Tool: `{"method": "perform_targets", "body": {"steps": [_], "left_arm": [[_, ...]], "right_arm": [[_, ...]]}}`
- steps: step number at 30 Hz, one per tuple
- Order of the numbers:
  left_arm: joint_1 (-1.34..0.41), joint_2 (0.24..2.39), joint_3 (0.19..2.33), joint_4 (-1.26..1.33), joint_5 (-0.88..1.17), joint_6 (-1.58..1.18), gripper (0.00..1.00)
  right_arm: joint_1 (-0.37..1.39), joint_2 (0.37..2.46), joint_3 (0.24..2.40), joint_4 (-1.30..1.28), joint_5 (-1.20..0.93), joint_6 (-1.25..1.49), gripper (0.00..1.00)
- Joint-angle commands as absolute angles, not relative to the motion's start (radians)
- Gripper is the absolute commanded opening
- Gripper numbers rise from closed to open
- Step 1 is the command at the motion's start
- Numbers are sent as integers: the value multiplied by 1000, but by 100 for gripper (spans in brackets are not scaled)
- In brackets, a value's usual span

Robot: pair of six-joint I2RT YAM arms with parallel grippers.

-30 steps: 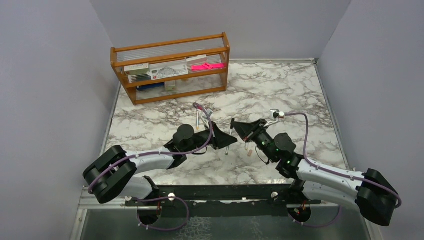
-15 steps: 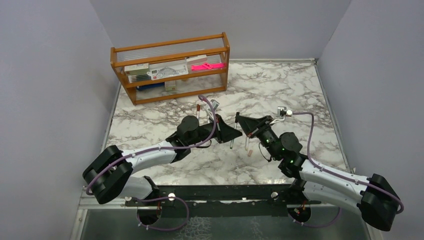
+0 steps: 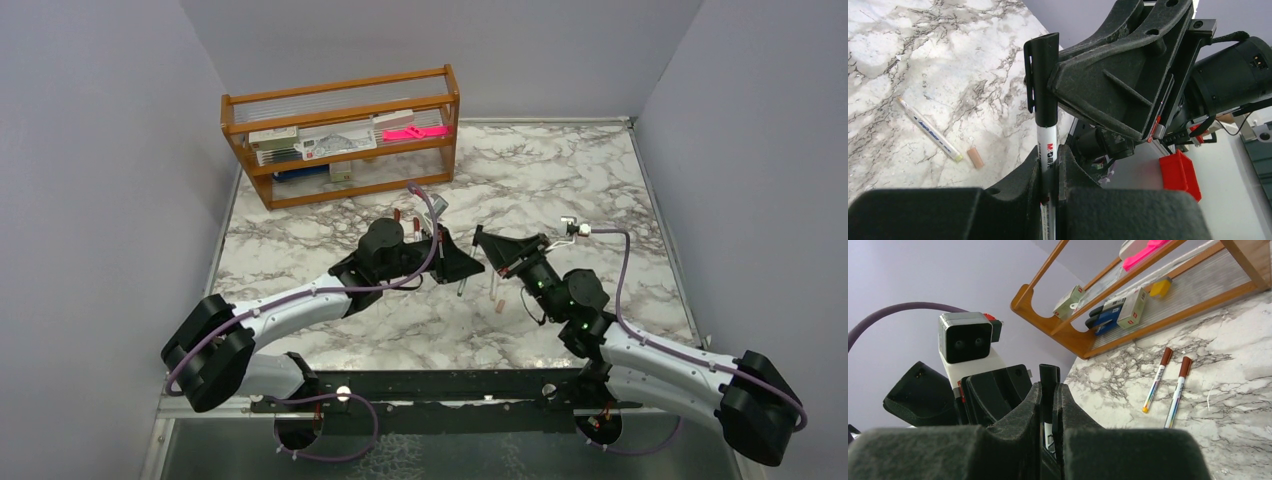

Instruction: Insert the pens into the pen caps

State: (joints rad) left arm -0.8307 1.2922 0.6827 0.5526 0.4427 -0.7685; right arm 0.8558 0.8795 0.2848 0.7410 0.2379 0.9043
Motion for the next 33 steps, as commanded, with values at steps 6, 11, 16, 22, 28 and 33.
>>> {"method": "perform_targets", "body": {"steps": [6,11,16,22,28,33], "left_arm": [[-793,1262,837,769,350,-707,0],[-793,1261,749,669,326,-698,0],[-793,1282,637,663,344,-721,0],[-793,1274,499,633,189,-737,0],[-793,1361,594,380,-120,-804,0],[-778,1522,796,198,-288,-836,0]], "right_arm": [[905,861,192,481,-31,929,1],[905,762,282,363,80,894,1],[905,569,322,299,249,861,30],[905,241,313,134,403,812,44],[905,147,366,-203,472,867,41],[905,150,345,-239,438,899,38]]}}
